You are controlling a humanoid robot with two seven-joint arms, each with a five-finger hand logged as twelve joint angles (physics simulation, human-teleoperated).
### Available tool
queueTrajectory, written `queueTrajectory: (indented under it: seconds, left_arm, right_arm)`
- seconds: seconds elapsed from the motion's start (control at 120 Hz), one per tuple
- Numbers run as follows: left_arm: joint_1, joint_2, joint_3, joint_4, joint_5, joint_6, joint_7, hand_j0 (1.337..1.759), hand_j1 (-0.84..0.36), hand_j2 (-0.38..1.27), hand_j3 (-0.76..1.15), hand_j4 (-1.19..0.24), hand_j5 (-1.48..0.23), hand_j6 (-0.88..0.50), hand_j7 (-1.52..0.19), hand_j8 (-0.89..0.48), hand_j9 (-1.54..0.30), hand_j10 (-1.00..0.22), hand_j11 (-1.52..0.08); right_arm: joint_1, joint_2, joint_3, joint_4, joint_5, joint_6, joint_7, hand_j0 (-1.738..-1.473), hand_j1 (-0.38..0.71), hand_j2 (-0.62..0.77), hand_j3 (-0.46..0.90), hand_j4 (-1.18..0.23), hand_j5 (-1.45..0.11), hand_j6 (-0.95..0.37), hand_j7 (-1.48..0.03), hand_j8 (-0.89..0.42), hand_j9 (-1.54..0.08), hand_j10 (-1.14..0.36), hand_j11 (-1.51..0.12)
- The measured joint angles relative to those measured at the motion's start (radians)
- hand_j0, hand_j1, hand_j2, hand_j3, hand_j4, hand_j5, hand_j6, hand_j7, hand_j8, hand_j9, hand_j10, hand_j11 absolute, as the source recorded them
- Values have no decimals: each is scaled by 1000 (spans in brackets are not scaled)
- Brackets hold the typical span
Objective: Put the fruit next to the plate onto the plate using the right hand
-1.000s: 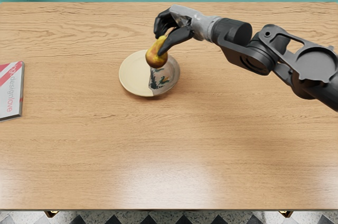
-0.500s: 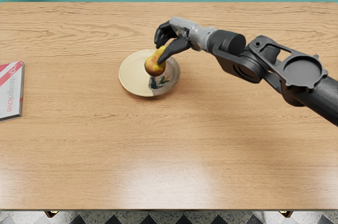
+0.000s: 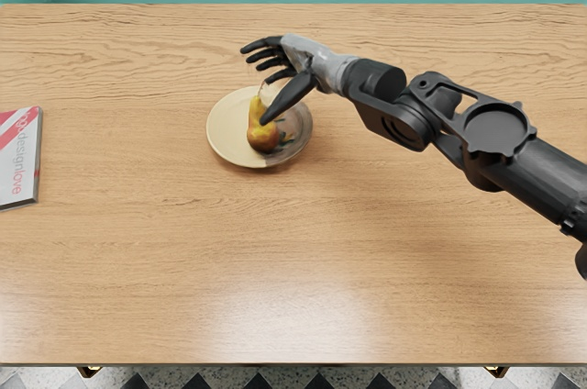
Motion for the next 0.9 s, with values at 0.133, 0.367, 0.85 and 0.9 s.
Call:
queueTrajectory:
  seconds: [0.133,0.367,0.85,0.9]
  left_arm:
    - [0,0,0,0,0,0,0,1658,349,0,0,0,0,0,0,0,0,0,0]
    - [0,0,0,0,0,0,0,1658,349,0,0,0,0,0,0,0,0,0,0]
    - [-7,0,-2,-10,0,-5,0,1658,349,0,0,0,0,0,0,0,0,0,0]
    - [-6,0,-2,-15,1,-7,0,1658,349,0,0,0,0,0,0,0,0,0,0]
  right_arm:
    - [-1,-26,4,18,17,-1,0,-1658,-184,64,0,-164,-220,-148,-217,-122,-220,-199,-217]
    - [-45,-232,4,238,95,7,-6,-1658,-270,17,0,-75,-99,-70,-98,-62,-99,-86,-98]
    - [-154,-631,5,528,266,339,47,-1658,-308,-3,0,-36,-47,-36,-46,-35,-46,-37,-46]
    - [-155,-629,5,529,271,346,45,-1658,-309,-3,0,-35,-45,-35,-45,-34,-45,-36,-45]
